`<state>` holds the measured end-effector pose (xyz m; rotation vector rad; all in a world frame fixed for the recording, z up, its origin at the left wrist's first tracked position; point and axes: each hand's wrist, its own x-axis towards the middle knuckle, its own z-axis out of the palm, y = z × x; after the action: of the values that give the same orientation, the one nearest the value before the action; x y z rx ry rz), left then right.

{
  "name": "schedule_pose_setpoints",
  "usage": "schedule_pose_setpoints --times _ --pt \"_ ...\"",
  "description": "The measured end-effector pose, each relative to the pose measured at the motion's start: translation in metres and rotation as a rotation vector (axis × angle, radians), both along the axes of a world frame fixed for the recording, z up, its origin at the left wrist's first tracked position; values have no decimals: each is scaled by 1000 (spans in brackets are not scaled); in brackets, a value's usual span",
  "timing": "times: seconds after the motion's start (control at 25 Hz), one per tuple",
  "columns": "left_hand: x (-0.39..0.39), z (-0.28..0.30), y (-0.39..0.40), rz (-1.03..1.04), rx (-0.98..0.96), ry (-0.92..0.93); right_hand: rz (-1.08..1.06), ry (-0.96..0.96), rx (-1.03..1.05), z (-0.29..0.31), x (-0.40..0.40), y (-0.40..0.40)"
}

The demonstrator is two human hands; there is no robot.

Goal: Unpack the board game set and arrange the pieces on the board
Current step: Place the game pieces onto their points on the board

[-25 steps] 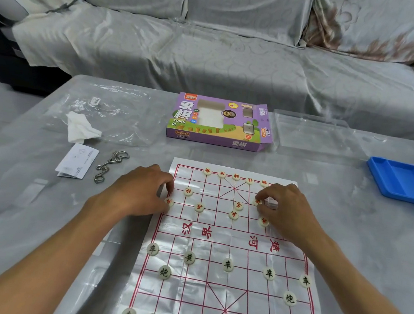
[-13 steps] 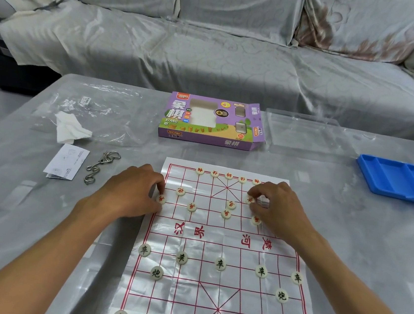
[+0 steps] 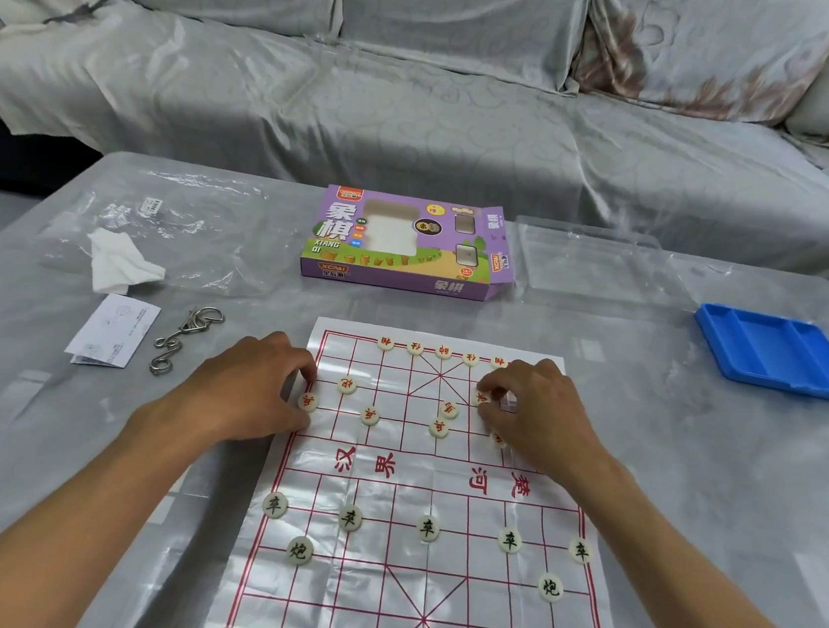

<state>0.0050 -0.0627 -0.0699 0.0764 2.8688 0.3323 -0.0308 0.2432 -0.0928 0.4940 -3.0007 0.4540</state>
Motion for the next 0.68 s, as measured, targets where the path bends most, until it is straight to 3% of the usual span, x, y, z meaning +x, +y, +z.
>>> schedule_pose_setpoints --times 0.68 --pt "1 1 1 3 -9 -8 30 -36 44 7 -1 3"
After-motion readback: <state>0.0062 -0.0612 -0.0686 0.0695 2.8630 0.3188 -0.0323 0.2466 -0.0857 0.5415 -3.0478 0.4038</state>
